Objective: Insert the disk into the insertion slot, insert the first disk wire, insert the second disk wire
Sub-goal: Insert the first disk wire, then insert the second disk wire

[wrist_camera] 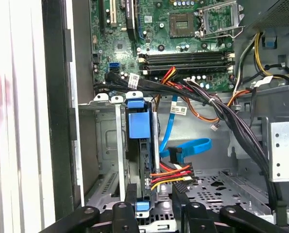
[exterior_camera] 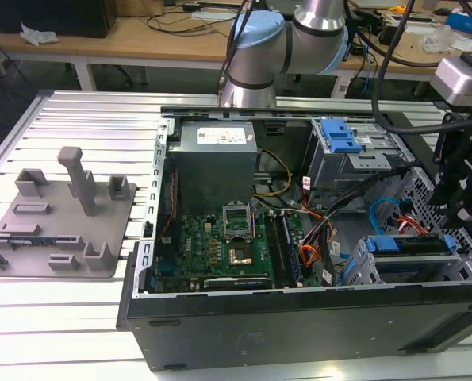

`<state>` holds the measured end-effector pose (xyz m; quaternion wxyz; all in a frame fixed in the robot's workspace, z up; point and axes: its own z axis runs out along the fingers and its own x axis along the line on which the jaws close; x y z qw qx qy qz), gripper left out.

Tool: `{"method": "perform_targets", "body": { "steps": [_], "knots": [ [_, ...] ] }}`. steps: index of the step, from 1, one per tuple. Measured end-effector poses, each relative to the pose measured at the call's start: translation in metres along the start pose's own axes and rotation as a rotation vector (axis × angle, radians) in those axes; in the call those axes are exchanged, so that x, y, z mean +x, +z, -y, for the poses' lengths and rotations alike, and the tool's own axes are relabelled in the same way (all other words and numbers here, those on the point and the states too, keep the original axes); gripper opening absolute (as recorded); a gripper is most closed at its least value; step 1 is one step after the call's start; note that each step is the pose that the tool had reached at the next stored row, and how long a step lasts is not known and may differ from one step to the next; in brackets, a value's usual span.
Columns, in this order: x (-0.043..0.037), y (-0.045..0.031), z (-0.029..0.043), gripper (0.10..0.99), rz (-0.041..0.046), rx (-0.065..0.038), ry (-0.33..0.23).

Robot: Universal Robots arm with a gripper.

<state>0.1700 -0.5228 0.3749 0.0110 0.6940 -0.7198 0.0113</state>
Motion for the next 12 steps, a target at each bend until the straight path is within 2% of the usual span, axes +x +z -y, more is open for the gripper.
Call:
{"method": "perform_targets", "body": {
  "steps": [12],
  "knots": [
    [0.0001, -0.0024, 0.0000, 0.424, -0.0003, 0.000, 0.000]
  ]
}}
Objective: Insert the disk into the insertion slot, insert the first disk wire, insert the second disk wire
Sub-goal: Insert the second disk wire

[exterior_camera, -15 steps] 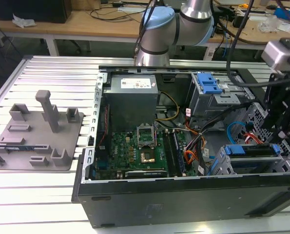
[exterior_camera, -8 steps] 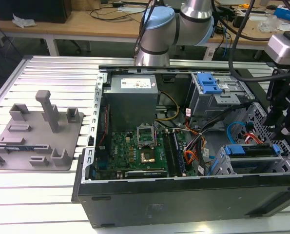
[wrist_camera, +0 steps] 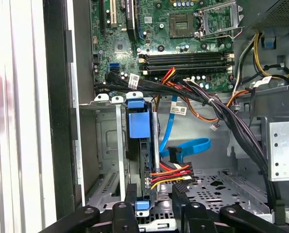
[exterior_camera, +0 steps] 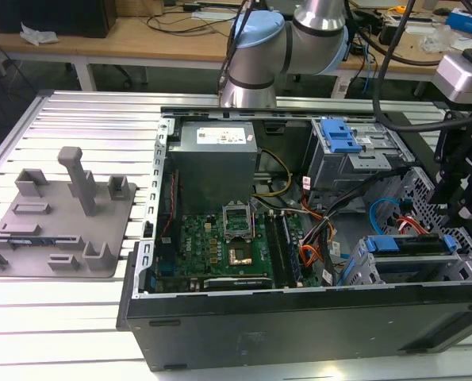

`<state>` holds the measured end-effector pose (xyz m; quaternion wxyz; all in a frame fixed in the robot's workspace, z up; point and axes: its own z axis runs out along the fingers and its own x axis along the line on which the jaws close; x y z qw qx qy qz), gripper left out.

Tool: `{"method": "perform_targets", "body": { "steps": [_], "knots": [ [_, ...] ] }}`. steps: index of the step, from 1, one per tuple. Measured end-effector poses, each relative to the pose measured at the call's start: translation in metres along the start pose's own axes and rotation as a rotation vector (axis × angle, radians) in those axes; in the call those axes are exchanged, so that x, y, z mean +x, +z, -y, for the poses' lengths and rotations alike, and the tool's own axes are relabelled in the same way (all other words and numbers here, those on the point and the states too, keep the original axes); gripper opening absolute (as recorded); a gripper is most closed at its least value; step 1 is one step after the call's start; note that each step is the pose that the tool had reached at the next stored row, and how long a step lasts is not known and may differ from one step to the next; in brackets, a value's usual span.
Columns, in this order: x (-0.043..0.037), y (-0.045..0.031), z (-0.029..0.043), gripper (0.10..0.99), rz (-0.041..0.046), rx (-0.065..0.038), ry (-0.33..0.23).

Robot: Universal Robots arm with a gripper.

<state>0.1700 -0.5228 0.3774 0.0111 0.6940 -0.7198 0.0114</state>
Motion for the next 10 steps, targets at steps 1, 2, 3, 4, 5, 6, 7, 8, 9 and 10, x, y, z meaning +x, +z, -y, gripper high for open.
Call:
{"method": "perform_targets", "body": {
  "steps": [1, 2, 3, 4, 5, 6, 7, 8, 9, 10],
  "knots": [
    [0.0000, -0.0001, 0.0000, 0.424, 0.0000, 0.000, 0.000],
    [0.0000, -0.0001, 0.0000, 0.424, 0.0000, 0.000, 0.000],
    [0.0000, -0.0002, 0.0000, 0.424, 0.0000, 0.000, 0.000],
    [0.0000, -0.0002, 0.0000, 0.424, 0.0001, 0.000, 0.000],
    [-0.0023, -0.0004, -0.0001, 0.424, -0.0081, 0.000, 0.000],
    [-0.0057, -0.0004, -0.0002, 0.424, -0.0170, 0.001, 0.000],
    [-0.0109, -0.0006, -0.0004, 0.424, -0.0276, 0.001, 0.000],
    [-0.0170, -0.0007, -0.0006, 0.424, -0.0403, 0.001, 0.000],
    [-0.0240, -0.0010, -0.0009, 0.424, -0.0585, 0.002, 0.000],
    [-0.0281, -0.0011, -0.0010, 0.424, -0.0704, 0.002, 0.000]
  ]
}}
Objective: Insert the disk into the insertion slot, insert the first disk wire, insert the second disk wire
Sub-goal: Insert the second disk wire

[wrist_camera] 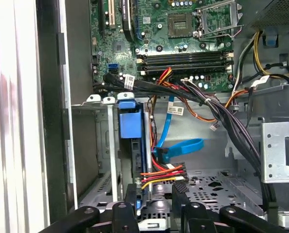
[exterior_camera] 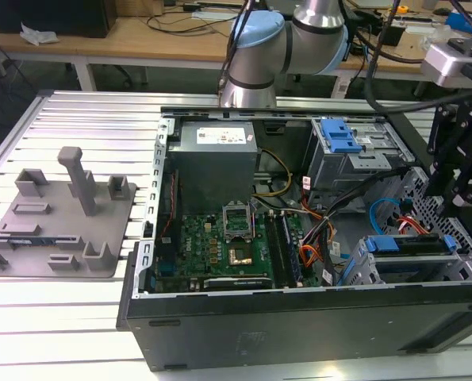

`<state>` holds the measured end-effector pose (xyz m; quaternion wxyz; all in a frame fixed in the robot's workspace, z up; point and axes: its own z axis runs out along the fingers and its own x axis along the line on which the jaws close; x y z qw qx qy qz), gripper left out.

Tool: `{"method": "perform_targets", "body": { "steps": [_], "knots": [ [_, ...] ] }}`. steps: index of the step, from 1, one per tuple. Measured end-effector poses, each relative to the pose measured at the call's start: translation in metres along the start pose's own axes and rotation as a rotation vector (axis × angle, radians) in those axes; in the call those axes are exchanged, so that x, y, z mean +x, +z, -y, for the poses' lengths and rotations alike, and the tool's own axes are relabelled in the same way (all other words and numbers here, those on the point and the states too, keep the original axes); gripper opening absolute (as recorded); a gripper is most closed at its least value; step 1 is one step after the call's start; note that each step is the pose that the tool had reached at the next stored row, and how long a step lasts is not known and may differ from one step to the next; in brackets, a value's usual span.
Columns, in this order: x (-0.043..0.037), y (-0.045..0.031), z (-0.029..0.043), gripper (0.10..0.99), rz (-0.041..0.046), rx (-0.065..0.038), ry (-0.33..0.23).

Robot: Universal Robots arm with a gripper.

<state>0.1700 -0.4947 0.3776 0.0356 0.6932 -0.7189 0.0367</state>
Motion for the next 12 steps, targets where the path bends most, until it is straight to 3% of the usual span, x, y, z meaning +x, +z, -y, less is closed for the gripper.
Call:
{"method": "perform_targets", "body": {
  "steps": [1, 2, 4, 5, 7, 12],
  "knots": [
    [-0.0045, -0.0005, -0.0002, 0.424, -0.0148, 0.001, 0.000],
    [-0.0120, -0.0013, -0.0008, 0.424, -0.0437, 0.002, 0.000],
    [-0.0182, -0.0018, -0.0024, 0.424, -0.0767, 0.003, -0.001],
    [-0.0200, -0.0019, -0.0033, 0.424, -0.0884, 0.003, -0.002],
    [-0.0233, -0.0017, -0.0085, 0.424, -0.1079, 0.004, -0.002],
    [-0.0267, 0.0003, -0.0254, 0.424, -0.1351, 0.006, -0.006]
  ]
}}
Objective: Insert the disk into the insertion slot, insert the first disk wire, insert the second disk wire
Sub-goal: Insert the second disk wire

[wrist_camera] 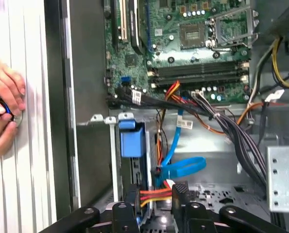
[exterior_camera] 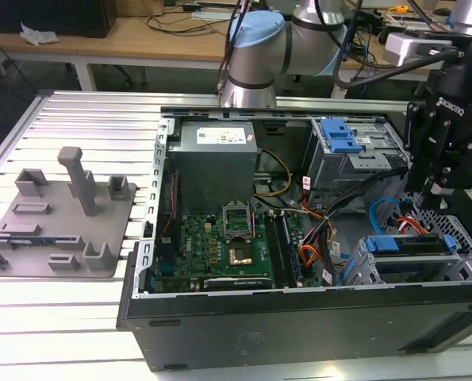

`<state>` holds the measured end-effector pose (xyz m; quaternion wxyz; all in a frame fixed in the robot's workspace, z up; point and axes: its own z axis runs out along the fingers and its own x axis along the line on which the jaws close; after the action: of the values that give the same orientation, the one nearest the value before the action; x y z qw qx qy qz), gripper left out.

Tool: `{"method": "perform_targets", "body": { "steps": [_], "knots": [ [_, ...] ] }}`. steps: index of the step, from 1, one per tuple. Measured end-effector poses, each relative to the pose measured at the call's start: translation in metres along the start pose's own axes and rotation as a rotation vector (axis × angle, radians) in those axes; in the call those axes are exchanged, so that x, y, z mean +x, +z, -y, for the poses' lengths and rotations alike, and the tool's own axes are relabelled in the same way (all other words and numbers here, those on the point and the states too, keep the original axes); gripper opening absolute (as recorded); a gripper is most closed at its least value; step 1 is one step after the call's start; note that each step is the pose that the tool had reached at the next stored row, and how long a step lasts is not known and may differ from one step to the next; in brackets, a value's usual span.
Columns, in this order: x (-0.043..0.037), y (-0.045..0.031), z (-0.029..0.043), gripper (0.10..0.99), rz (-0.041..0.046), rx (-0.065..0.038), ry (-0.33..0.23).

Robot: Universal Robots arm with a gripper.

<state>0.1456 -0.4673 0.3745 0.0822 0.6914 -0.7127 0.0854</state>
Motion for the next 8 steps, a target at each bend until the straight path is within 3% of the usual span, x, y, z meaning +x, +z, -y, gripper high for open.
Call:
{"method": "perform_targets", "body": {
  "steps": [3, 5, 8],
  "knots": [
    [-0.0025, 0.0005, -0.0027, 0.424, -0.0288, 0.004, -0.014],
    [-0.0050, 0.0011, -0.0048, 0.424, -0.0431, 0.007, -0.023],
    [-0.0107, 0.0027, -0.0097, 0.424, -0.0547, 0.009, -0.030]
  ]
}}
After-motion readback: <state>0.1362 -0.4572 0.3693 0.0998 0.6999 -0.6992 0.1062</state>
